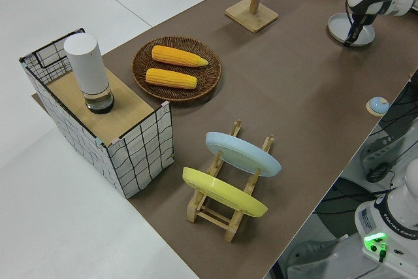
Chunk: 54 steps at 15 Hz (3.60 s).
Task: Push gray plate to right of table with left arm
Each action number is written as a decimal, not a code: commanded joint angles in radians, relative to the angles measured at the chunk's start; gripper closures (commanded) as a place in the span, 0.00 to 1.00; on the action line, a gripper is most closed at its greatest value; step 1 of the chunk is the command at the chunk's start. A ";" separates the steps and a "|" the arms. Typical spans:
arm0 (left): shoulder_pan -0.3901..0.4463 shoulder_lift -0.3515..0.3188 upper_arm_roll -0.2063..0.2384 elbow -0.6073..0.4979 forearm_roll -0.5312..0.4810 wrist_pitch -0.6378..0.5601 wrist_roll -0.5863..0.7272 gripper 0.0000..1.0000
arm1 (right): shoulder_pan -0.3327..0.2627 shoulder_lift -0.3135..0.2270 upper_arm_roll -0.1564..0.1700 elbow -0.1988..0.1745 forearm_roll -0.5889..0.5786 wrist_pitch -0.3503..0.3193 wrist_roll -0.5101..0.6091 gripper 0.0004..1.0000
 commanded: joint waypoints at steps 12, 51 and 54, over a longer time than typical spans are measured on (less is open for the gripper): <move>-0.003 0.031 0.006 0.060 0.068 -0.070 0.006 0.00 | -0.020 -0.002 0.016 0.009 0.004 -0.016 0.012 0.02; 0.626 -0.557 0.170 -0.006 -0.073 -0.819 1.144 0.00 | -0.020 -0.002 0.016 0.009 0.004 -0.016 0.013 0.02; 0.626 -0.560 0.218 0.022 -0.037 -0.830 1.192 0.00 | -0.020 -0.002 0.016 0.009 0.004 -0.016 0.012 0.02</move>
